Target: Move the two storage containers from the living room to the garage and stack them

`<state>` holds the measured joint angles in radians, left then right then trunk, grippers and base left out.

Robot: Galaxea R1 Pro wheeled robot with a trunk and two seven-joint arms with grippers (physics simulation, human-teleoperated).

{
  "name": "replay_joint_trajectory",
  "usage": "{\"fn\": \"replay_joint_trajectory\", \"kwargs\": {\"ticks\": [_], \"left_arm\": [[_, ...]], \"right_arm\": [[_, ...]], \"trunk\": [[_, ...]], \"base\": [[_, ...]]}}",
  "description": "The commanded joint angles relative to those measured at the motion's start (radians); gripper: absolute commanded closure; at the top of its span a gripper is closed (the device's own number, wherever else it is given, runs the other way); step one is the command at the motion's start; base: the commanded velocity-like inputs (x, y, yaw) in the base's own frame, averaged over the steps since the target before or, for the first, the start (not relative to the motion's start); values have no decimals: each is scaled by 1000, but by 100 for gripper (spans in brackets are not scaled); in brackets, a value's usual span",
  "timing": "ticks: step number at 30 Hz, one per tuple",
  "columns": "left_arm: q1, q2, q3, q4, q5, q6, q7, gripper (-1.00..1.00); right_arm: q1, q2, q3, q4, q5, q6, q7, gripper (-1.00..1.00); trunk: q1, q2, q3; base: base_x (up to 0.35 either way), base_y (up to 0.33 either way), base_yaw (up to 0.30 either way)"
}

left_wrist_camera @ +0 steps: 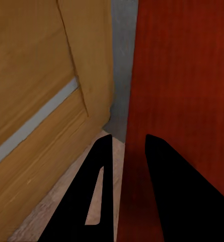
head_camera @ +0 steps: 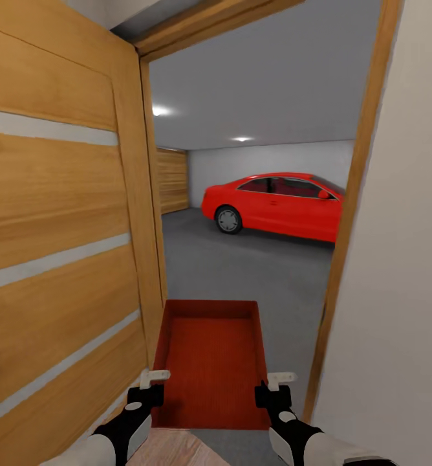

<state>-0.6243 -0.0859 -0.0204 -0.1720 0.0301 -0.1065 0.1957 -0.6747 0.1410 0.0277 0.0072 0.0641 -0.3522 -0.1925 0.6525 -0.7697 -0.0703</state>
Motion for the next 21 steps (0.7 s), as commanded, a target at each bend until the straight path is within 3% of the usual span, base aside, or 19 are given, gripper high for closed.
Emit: {"fn": "replay_joint_trajectory", "kwargs": {"ticks": [1, 7, 21], "left_arm": [[0, 0, 16, 3, 4, -5, 11, 100], [0, 0, 16, 3, 4, -4, 11, 100], [0, 0, 15, 3, 4, -5, 10, 100]], "right_arm": [[-2, 2, -54, -6, 39, -5, -4, 100], [-2, 2, -54, -6, 39, -5, -4, 100], [-2, 1, -54, -6, 38, -7, -4, 100]], "trunk": [[1, -1, -2], [1, -1, -1], [1, -1, 5]], "base": [[287, 233, -138], [285, 237, -48], [283, 238, -187]]}}
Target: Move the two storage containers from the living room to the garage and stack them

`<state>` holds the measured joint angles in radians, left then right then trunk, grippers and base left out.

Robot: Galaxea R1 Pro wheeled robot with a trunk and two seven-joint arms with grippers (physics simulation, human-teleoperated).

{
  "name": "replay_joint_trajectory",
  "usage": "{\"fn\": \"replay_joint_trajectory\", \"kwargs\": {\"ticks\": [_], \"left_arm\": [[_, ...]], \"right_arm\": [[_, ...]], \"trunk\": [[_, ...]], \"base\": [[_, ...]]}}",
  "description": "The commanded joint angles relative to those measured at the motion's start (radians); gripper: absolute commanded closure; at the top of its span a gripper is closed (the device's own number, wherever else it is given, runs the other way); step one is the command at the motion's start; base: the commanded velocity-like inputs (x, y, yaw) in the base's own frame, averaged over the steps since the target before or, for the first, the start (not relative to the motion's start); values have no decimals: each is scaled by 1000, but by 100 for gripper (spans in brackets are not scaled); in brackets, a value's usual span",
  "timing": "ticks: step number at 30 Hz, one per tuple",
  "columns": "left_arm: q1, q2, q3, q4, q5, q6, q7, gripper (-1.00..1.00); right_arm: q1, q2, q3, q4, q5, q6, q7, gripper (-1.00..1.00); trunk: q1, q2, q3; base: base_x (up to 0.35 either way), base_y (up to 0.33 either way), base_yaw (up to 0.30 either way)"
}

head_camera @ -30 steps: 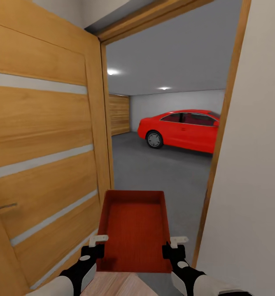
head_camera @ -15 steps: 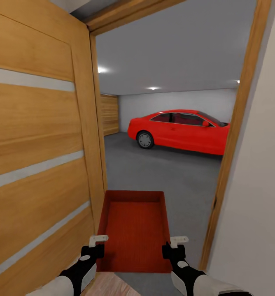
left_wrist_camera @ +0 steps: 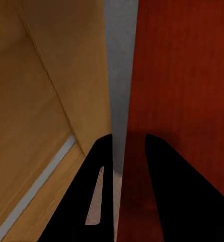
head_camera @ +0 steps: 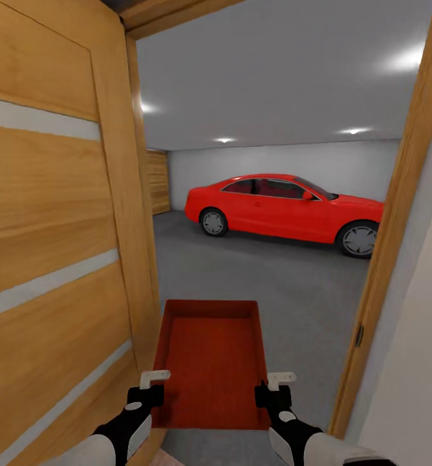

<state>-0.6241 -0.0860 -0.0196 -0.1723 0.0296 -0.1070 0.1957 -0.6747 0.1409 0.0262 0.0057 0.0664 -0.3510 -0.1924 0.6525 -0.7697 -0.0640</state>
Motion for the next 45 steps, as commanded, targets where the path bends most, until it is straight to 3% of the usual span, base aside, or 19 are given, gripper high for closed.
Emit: {"fn": "replay_joint_trajectory", "kwargs": {"ticks": [1, 10, 30, 45], "left_arm": [[0, 0, 14, 4, 4, -5, 10, 100], [0, 0, 13, 4, 4, -6, 11, 100], [0, 0, 13, 4, 3, -8, 11, 100], [0, 0, 13, 4, 3, -8, 11, 100]], "right_arm": [[-2, 1, -52, -4, 36, -8, -4, 100], [-2, 0, -54, -4, 35, -8, -4, 100], [-2, 0, -53, -4, 35, -8, -4, 100], [-2, 0, -54, -4, 35, -8, -4, 100]], "trunk": [[1, -1, -2], [1, -1, 0], [1, -1, 8], [1, -1, 8]], "base": [[283, 238, -39], [247, 211, -173], [14, 10, -270], [255, 136, -23]]}}
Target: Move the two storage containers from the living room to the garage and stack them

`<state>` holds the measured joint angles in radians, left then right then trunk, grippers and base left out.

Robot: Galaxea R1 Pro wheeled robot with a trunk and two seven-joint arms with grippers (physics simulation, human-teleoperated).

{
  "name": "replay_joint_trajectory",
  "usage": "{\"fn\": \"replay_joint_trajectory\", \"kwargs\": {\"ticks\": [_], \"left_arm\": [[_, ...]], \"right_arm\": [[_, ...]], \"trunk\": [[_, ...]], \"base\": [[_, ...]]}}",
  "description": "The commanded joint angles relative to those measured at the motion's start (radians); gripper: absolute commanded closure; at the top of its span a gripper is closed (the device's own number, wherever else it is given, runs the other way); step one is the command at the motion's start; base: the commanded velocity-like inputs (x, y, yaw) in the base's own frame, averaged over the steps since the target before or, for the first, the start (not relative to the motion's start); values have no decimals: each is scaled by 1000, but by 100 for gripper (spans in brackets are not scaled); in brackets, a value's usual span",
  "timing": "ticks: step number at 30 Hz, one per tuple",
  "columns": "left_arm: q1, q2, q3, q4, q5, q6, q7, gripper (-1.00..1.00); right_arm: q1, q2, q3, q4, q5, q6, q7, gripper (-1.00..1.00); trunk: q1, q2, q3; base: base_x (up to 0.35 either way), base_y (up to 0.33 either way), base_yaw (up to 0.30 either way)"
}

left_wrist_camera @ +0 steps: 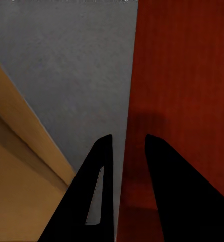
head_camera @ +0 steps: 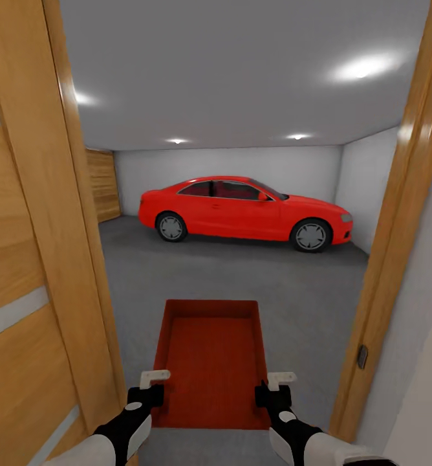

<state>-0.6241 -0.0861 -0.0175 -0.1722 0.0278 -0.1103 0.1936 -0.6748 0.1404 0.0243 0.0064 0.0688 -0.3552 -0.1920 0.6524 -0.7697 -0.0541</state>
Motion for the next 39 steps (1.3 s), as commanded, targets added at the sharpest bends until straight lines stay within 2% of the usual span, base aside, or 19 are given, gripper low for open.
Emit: {"fn": "replay_joint_trajectory", "kwargs": {"ticks": [1, 6, 23, 39], "left_arm": [[0, 0, 11, 4, 4, -5, 13, 100], [0, 0, 10, 4, 4, -5, 13, 100], [0, 0, 10, 5, 4, -5, 13, 100], [0, 0, 11, 5, 4, -5, 14, 100]], "right_arm": [[-2, 1, -51, -5, 32, -4, -4, 100], [-2, 1, -51, -5, 32, -3, -4, 100], [-2, 2, -51, -5, 32, -4, -4, 100], [-2, 1, -51, -5, 32, -3, -4, 100]], "trunk": [[1, -1, -2], [1, -1, -2], [1, -1, -2], [1, -1, -2]], "base": [[291, 160, 0], [170, 98, 0], [6, 4, -4], [6, 0, -181]]}}
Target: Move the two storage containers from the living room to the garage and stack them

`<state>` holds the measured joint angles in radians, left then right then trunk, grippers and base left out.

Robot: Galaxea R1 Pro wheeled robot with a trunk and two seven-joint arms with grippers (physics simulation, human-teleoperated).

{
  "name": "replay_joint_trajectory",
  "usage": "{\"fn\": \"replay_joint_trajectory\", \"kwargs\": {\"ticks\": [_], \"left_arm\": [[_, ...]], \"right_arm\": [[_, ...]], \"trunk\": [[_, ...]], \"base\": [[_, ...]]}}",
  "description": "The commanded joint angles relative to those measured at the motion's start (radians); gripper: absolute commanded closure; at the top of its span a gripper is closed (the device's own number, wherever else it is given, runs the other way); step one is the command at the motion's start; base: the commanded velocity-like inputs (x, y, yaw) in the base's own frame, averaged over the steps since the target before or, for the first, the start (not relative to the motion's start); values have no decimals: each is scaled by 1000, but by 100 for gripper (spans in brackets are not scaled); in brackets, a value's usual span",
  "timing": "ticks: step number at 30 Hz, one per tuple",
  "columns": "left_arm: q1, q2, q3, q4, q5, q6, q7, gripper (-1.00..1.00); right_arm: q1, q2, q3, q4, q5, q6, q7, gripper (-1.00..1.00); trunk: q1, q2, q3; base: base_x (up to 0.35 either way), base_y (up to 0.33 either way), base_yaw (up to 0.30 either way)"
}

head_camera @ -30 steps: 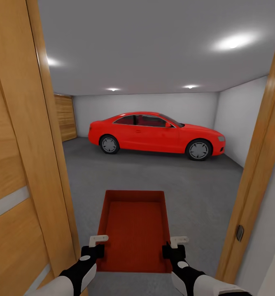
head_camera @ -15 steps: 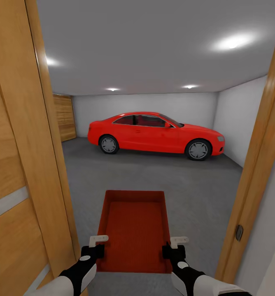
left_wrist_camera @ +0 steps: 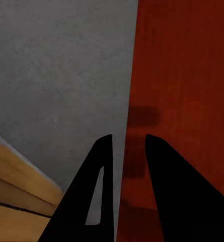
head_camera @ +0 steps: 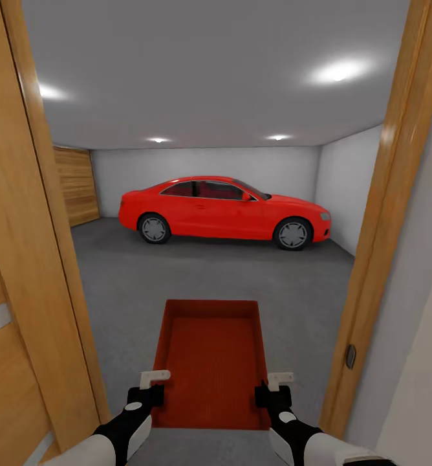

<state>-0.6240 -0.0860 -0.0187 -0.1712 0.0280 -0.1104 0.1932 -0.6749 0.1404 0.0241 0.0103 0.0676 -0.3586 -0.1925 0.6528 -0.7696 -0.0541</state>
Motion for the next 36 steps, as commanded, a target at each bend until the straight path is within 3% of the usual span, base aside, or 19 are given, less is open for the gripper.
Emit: {"fn": "replay_joint_trajectory", "kwargs": {"ticks": [1, 21, 36], "left_arm": [[0, 0, 12, 4, 4, -5, 14, 100], [0, 0, 13, 4, 4, -5, 14, 100], [0, 0, 11, 4, 4, -5, 14, 100]], "right_arm": [[-2, 1, -50, -9, 34, 1, -4, 100], [-2, 1, -50, -9, 34, 0, -4, 100], [-2, 1, -51, -9, 34, 1, -4, 100]], "trunk": [[0, -1, -2], [0, -1, -2], [0, -1, -2]], "base": [[128, 5, -31], [275, 114, -3], [21, 9, -50]]}}
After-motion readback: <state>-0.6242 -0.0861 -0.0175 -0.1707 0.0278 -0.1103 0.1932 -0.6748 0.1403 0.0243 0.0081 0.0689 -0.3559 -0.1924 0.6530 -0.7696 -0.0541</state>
